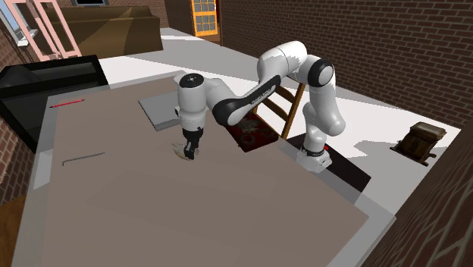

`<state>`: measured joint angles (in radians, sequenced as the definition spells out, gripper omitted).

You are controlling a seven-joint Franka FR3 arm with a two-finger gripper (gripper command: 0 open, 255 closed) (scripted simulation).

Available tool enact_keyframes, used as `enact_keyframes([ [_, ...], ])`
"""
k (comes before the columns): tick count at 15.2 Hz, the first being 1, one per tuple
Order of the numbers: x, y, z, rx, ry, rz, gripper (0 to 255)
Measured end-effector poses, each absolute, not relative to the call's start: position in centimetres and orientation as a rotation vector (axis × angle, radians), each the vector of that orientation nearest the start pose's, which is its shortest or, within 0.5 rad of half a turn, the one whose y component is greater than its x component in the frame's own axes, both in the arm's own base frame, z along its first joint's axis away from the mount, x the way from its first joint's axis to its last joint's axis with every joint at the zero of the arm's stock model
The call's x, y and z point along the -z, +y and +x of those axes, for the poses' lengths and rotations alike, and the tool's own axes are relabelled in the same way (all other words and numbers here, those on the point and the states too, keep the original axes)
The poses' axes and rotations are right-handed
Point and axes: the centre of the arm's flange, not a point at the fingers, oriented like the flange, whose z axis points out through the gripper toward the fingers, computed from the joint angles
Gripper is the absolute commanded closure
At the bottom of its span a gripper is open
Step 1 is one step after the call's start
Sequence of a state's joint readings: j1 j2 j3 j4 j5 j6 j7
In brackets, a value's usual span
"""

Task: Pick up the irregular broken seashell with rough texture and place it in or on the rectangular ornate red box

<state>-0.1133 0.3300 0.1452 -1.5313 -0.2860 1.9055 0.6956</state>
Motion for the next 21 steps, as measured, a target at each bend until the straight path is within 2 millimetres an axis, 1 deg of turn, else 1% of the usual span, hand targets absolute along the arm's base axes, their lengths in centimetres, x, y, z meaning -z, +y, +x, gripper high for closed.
enact_keyframes([
  [5, -47.7, -1.2, 66.5, 0.209, 0.959, -3.187, 255],
  [11, -50.5, -1.1, 66.5, 0.209, 0.960, -3.187, 255],
  [21, -56.0, -1.1, 66.7, 0.210, 0.960, -3.187, 255],
])
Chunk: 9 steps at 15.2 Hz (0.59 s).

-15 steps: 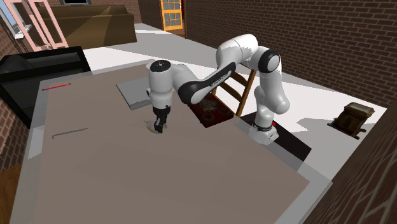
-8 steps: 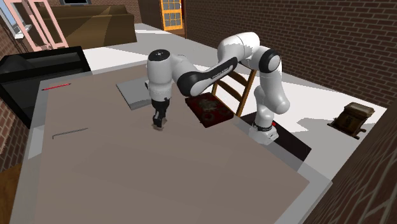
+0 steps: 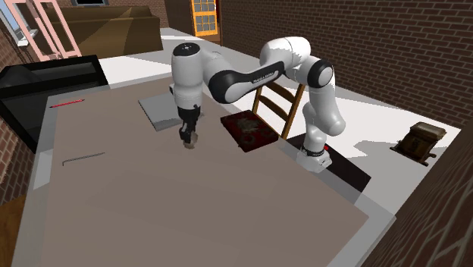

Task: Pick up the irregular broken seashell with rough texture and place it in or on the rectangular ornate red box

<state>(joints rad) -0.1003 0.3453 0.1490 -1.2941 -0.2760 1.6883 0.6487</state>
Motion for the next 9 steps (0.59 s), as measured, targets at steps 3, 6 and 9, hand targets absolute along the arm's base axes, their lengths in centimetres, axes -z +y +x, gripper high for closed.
enact_keyframes([
  [3, -57.5, -1.3, 66.6, 0.210, 0.960, -3.187, 255],
  [6, -59.0, -1.1, 66.6, 0.210, 0.959, -3.187, 255],
  [9, -59.7, -1.7, 63.9, 0.209, 0.959, -3.187, 255],
])
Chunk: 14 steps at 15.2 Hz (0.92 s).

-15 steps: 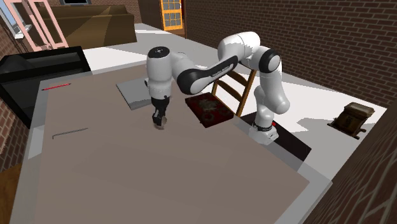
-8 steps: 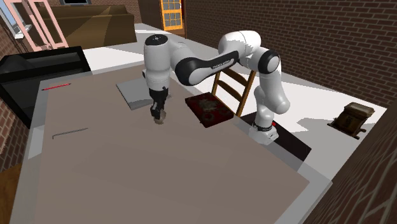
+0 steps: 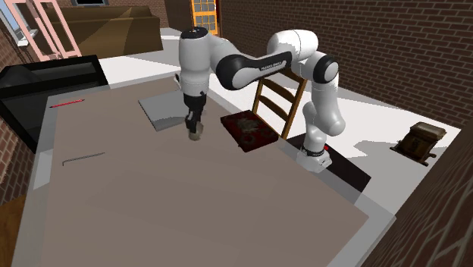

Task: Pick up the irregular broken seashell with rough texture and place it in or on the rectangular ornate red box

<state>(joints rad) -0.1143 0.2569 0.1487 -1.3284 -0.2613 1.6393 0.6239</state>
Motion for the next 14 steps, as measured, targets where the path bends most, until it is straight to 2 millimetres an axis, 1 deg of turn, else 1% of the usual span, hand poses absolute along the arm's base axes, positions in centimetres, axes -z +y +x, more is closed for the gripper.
enact_keyframes([
  [3, -59.4, -2.7, 60.3, 0.209, 0.960, -3.187, 255],
  [4, -59.4, -2.8, 59.2, 0.209, 0.960, -3.188, 255],
  [6, -59.2, -3.4, 56.3, 0.208, 0.960, -3.188, 255],
  [9, -59.4, -4.3, 52.4, 0.209, 0.960, -3.188, 255],
  [12, -59.0, -5.3, 48.5, 0.209, 0.960, -3.188, 255],
  [14, -59.1, -5.6, 45.9, 0.208, 0.960, -3.188, 255],
])
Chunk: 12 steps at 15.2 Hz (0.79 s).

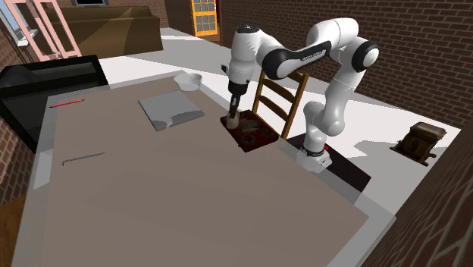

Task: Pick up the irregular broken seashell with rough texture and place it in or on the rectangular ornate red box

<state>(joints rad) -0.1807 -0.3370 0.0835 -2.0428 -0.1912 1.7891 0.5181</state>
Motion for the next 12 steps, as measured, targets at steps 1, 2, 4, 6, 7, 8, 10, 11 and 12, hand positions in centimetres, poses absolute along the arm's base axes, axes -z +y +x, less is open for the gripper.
enact_keyframes([
  [1, -58.9, -6.1, 44.7, 0.210, 0.960, -3.188, 255],
  [2, -59.0, -6.3, 43.4, 0.209, 0.961, -3.188, 255],
  [4, -58.9, -6.8, 40.9, 0.209, 0.960, -3.188, 255],
  [6, -58.7, -7.4, 38.3, 0.209, 0.960, -3.188, 255],
  [7, -58.9, -7.5, 37.4, 0.209, 0.961, -3.188, 255],
  [8, -58.6, -7.7, 36.7, 0.211, 0.960, -3.187, 255],
  [10, -57.8, -7.9, 36.2, 0.214, 0.958, -3.187, 255],
  [11, -57.4, -7.9, 36.1, 0.217, 0.957, -3.187, 255],
  [12, -56.9, -7.9, 36.1, 0.217, 0.957, -3.187, 255],
])
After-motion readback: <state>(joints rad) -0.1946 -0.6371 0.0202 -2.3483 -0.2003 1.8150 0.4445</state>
